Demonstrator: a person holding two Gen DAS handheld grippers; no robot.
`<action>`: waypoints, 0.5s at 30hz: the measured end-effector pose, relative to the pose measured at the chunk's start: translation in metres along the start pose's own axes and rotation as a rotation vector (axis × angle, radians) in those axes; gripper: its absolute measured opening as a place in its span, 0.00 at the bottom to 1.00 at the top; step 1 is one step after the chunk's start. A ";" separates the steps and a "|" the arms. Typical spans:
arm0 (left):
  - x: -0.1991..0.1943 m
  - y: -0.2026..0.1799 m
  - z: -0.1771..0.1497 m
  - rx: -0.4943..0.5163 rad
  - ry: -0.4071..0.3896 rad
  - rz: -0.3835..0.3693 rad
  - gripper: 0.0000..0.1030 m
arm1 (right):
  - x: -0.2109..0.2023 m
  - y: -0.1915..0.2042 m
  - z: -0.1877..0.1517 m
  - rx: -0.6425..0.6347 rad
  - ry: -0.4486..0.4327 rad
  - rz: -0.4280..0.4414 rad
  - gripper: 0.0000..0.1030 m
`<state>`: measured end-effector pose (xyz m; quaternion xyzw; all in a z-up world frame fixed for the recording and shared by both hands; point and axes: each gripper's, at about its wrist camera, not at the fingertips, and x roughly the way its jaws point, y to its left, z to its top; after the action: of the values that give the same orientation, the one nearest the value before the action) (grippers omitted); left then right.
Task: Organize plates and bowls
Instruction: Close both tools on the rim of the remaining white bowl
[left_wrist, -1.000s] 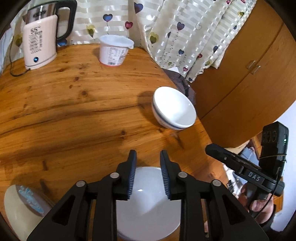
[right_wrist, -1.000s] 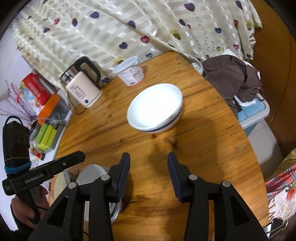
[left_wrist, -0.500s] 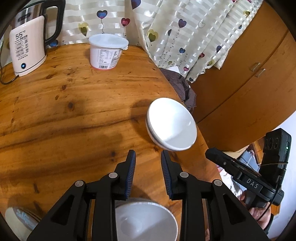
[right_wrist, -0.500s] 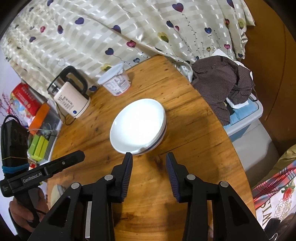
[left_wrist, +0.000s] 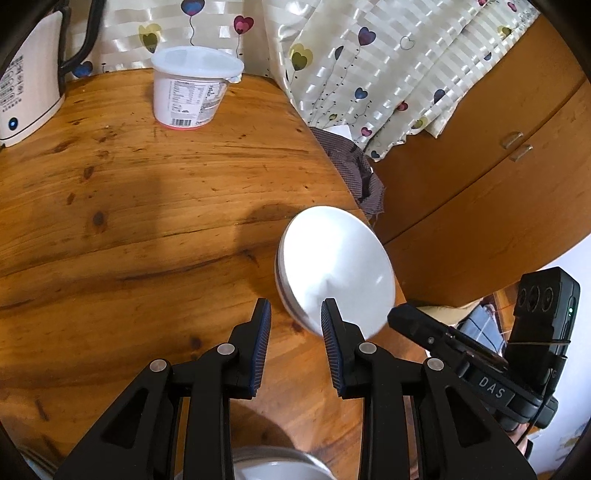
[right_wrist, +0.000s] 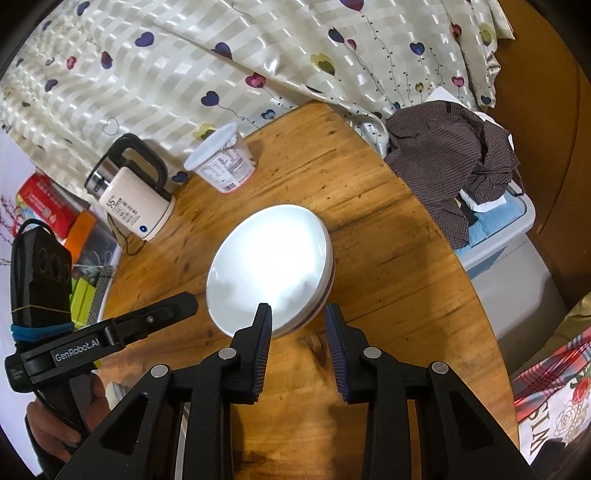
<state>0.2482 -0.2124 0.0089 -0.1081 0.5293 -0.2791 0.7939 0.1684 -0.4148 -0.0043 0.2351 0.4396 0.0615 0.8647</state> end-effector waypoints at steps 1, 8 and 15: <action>0.002 0.000 0.001 -0.002 0.001 -0.002 0.28 | 0.002 -0.001 0.001 0.002 0.001 -0.001 0.29; 0.015 0.004 0.007 -0.014 0.014 -0.021 0.28 | 0.010 -0.007 0.005 0.016 0.010 -0.005 0.25; 0.020 0.004 0.007 0.000 0.015 -0.029 0.28 | 0.016 -0.006 0.008 0.014 0.011 -0.004 0.21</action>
<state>0.2616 -0.2213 -0.0053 -0.1137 0.5339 -0.2912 0.7856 0.1840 -0.4177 -0.0150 0.2398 0.4453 0.0580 0.8607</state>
